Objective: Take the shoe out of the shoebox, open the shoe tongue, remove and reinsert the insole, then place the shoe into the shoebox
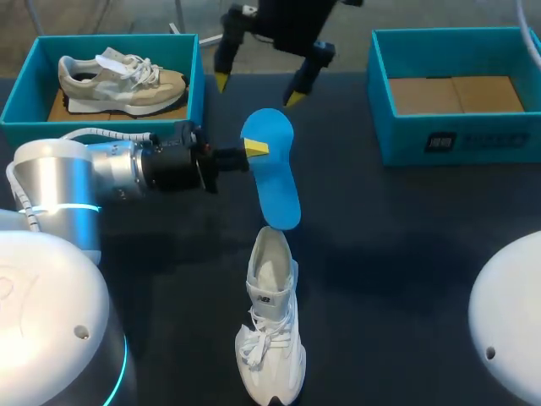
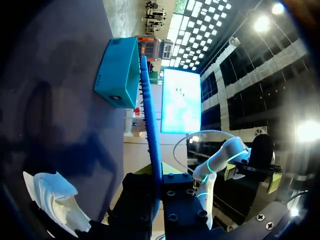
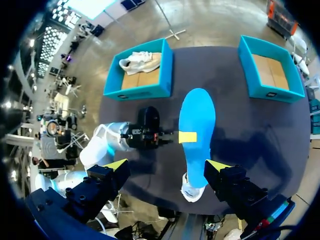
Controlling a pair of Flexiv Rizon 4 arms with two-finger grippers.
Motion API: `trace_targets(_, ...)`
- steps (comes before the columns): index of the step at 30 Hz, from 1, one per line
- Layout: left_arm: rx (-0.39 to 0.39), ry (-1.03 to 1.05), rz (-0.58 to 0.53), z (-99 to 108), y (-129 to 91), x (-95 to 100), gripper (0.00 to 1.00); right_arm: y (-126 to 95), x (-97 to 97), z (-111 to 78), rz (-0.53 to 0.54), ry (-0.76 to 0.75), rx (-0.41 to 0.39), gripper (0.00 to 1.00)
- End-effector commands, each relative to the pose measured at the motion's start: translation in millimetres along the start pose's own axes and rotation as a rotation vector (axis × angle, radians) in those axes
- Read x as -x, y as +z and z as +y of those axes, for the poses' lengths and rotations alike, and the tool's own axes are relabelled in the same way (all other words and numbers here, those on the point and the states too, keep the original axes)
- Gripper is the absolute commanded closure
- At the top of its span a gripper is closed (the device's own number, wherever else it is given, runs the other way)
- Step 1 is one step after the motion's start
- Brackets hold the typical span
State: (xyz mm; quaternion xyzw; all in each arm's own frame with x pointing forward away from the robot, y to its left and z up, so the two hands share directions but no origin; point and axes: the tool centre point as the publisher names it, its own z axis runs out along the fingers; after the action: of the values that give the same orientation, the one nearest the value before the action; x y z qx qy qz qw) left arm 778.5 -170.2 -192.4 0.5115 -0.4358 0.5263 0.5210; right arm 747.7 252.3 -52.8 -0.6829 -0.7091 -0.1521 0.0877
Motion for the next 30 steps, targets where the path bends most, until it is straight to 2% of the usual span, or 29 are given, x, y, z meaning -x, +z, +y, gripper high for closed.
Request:
trace_targets(1,0.001,-0.001,-0.003,1,-1,-0.7,1.0,5,-7.7,0.4,-0.211,0.003,-0.01,0.0)
trace_targets(20,0.001,-0.001,-0.003,1,-1,-0.7,1.0,21,-21.5,-13.8,-0.345,0.053,-0.039,0.0)
trace_targets(24,0.001,-0.001,-0.003,1,-1,-0.7,1.0,20,-19.4,-15.2,-0.283,0.055,-0.025,0.0)
trace_targets(30,0.001,-0.001,-0.003,1,-1,-0.7,1.0,15,-4.5,-18.2,-0.092,0.051,0.01,0.0)
